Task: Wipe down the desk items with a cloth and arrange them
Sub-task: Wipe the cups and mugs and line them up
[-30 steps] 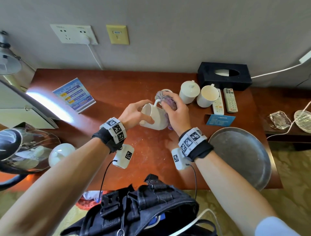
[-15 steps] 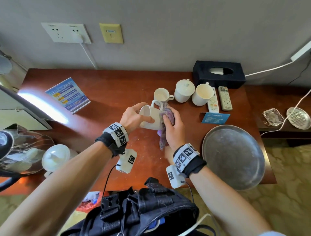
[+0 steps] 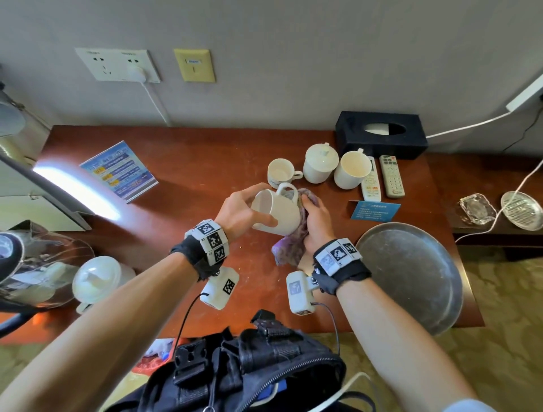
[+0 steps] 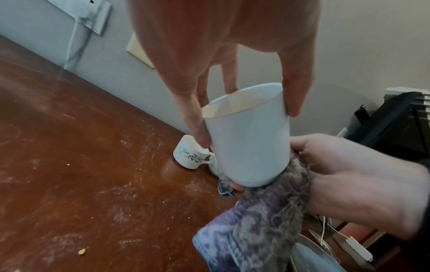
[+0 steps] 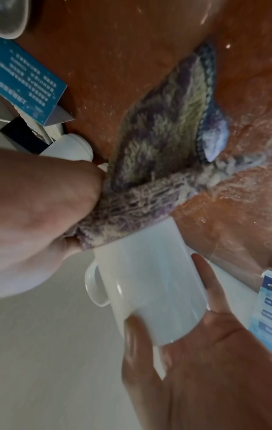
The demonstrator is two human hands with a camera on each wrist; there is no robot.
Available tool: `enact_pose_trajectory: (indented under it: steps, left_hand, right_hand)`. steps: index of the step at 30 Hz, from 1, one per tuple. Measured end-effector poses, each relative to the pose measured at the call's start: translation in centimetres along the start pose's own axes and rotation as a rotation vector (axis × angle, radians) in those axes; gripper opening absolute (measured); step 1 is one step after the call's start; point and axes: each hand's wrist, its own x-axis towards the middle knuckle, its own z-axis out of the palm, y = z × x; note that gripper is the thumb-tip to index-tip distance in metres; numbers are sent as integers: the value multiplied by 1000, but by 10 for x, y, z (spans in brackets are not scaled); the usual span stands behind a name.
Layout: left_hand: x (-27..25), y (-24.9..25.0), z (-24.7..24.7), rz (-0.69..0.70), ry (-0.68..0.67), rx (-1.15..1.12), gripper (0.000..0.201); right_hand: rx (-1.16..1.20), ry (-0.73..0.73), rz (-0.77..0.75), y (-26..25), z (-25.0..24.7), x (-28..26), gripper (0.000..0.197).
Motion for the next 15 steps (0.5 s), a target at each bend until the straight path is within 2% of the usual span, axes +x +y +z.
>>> enact_pose_trajectory:
  steps: [5,7,9,15]
  left_hand:
    - [6,-4,2,-4,39,2,80]
    - [11,-8,0,-26,79,14,76]
    - [17,-12,-3,-61,116,7,82]
    - [31,-12,-7,-54,108,97,79]
  right_hand:
    - [-35,25,22,6,-4,3,21]
    - [-61,17,24,8,-9,4,17]
    - [-76,1,21,10,-13,5,12]
    - [-240,81,-77,13,-21,13,18]
